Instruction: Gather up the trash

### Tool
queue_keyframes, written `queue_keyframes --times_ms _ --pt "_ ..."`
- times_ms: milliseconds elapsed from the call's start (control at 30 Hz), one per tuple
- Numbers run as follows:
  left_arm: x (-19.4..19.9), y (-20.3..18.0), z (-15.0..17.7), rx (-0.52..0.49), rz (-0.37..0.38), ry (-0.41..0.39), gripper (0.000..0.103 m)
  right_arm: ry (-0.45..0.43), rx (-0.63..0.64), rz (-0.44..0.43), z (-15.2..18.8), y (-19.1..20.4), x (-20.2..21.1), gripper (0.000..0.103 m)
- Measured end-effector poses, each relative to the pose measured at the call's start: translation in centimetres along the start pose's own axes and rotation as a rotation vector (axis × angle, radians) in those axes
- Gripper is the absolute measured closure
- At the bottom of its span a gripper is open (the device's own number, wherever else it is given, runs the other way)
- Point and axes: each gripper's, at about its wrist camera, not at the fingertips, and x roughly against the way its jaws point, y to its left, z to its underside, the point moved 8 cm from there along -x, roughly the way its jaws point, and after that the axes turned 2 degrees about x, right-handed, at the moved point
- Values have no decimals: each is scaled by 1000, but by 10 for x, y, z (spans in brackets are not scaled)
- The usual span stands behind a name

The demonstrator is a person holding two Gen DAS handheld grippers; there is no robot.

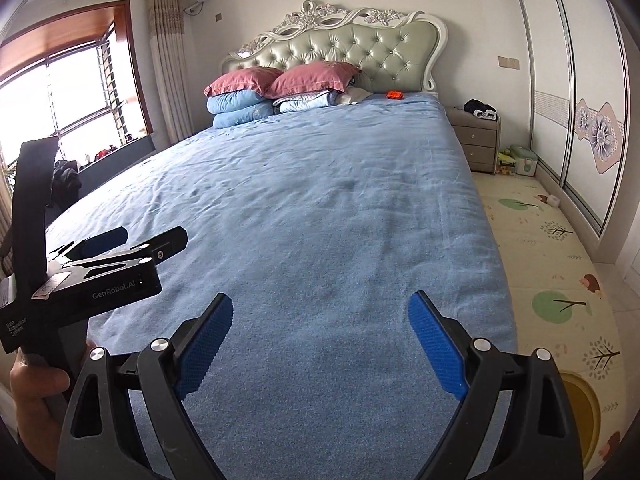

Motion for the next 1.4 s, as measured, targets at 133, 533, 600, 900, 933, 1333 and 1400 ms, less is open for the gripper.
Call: queue_keyframes --times_ms 133,533,600,900,933,1333,1400 --pt "4 -2 -4 -23 -14 -15 4 -7 1 -11 -2 3 0 16" --pt "9 1 -8 18 6 -17 4 -36 -1 8 -6 -2 7 15" --pt "9 2 -8 25 5 -13 4 -38 2 11 -6 -2 7 15" --pt "3 2 -6 19 12 5 4 -42 6 7 -9 -1 6 15" --pt "3 2 -6 17 10 4 4 -42 6 7 -9 0 6 15" --pt "0 2 -10 31 27 20 4 -43 1 8 -14 -1 5 15" --pt "-1 1 -10 28 32 24 4 -35 3 7 -13 -1 4 15"
